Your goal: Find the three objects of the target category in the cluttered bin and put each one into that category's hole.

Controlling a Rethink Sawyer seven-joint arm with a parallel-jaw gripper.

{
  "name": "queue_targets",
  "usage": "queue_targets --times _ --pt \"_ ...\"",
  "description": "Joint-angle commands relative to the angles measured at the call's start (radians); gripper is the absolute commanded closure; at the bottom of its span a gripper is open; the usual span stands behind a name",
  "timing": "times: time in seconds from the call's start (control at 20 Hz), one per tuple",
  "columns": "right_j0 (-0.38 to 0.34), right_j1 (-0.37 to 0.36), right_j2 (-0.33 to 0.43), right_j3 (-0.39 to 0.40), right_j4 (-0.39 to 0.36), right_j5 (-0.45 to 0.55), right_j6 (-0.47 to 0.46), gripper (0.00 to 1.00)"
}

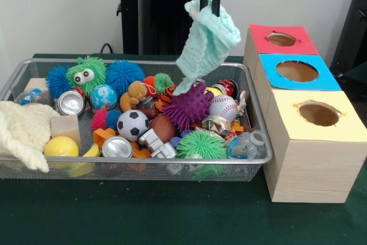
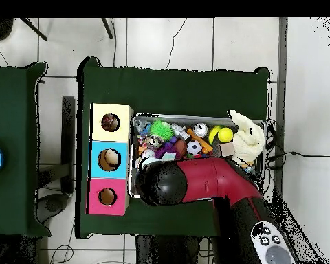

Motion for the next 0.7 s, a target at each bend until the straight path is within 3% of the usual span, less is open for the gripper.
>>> queue_targets --times 0.05,0.7 --pt "0.014 0.021 -0.032 0.027 -0.018 0.028 0.012 0.0" --pt "-0.011 0.055 -0.055 0.029 -0.04 -0.029 -0.009 0.0"
